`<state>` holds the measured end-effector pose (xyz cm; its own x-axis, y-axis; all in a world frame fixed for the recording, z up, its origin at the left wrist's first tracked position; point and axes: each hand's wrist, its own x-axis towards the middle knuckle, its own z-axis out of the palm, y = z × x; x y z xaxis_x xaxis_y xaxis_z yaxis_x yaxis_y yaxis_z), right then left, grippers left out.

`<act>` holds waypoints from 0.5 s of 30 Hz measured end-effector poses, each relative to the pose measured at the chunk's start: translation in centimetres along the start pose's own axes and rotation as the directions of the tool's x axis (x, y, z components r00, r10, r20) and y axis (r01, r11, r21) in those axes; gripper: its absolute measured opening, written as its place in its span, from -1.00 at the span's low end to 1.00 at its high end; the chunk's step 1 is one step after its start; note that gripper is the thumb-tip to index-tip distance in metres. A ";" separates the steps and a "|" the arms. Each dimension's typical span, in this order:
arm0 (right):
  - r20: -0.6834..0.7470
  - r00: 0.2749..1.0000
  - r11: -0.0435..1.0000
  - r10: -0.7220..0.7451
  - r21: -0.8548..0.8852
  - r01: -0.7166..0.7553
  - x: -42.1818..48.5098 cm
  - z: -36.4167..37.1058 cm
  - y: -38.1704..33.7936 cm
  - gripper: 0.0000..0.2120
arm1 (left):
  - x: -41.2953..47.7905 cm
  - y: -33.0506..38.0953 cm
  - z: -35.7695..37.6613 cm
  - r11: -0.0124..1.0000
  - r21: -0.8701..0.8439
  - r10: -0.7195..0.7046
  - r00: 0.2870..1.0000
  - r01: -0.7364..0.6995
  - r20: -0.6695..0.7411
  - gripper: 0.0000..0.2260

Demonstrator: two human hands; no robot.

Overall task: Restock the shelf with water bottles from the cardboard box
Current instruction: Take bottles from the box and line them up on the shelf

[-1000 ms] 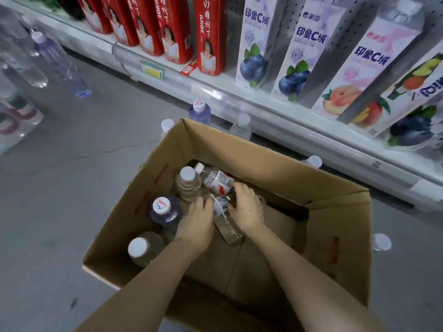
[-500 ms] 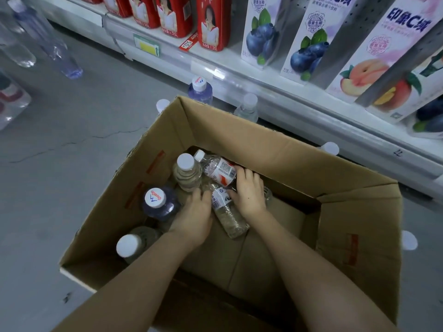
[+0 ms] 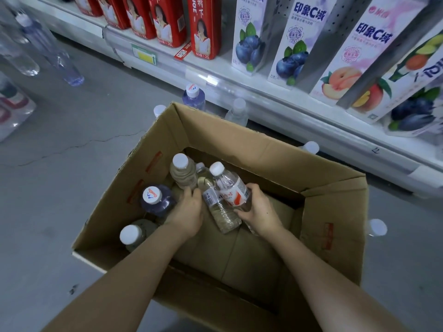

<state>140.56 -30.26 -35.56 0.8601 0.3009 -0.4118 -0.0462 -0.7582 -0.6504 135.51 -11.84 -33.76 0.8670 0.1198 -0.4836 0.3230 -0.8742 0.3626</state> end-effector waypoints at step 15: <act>-0.312 0.947 0.980 0.079 0.196 -0.017 -3.2 -3.5 -0.5 -0.33 | 4.8 2.9 4.2 0.882 -0.403 -0.271 0.962 0.243 -0.013 -0.38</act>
<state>139.56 -32.86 -31.70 0.9693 0.0443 -0.2418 -0.1595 -0.6351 -0.7558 139.04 -15.83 -38.40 0.7518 0.3589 -0.5532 0.6487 -0.5527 0.5231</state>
